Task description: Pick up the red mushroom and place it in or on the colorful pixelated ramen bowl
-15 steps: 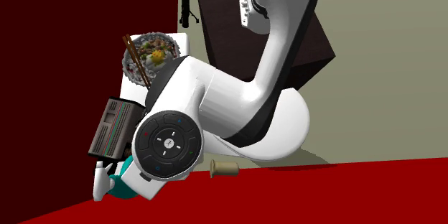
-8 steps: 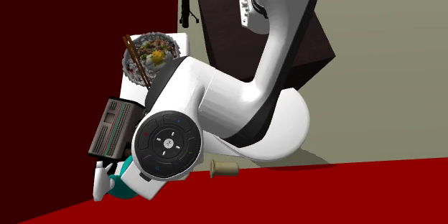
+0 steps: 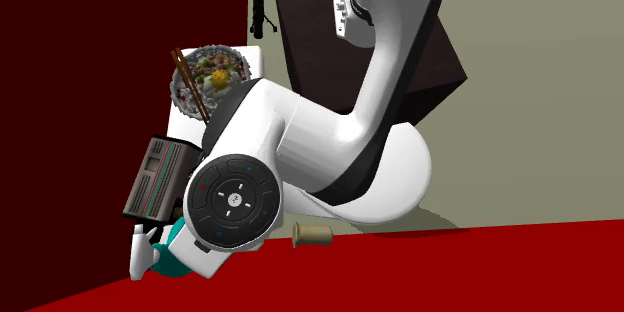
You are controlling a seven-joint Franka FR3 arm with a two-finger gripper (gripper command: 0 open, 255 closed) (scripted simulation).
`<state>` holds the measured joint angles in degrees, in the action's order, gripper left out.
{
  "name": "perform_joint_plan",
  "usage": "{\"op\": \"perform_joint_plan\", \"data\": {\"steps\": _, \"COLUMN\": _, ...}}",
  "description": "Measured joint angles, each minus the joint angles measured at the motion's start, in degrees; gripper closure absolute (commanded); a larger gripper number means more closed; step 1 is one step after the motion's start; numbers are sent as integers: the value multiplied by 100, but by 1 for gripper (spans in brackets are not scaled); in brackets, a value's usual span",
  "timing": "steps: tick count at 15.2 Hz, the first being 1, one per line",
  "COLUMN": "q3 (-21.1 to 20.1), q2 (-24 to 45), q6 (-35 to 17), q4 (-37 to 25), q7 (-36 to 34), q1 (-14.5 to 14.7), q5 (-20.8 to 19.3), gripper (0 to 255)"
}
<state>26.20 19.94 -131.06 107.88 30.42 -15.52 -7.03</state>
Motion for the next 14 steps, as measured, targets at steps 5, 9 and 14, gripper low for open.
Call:
{"op": "perform_joint_plan", "data": {"steps": 5, "q3": 18, "q2": -117, "q6": 201, "q4": -89, "q7": 13, "q1": 22, "q5": -35, "gripper": 255}}
{"op": "perform_joint_plan", "data": {"steps": 9, "q3": 39, "q2": -258, "q6": 458, "q4": -217, "q7": 29, "q1": 49, "q5": -76, "gripper": 255}}
{"op": "perform_joint_plan", "data": {"steps": 14, "q3": 59, "q2": -410, "q6": 789, "q4": -410, "q7": 69, "q1": 69, "q5": -115, "gripper": 255}}
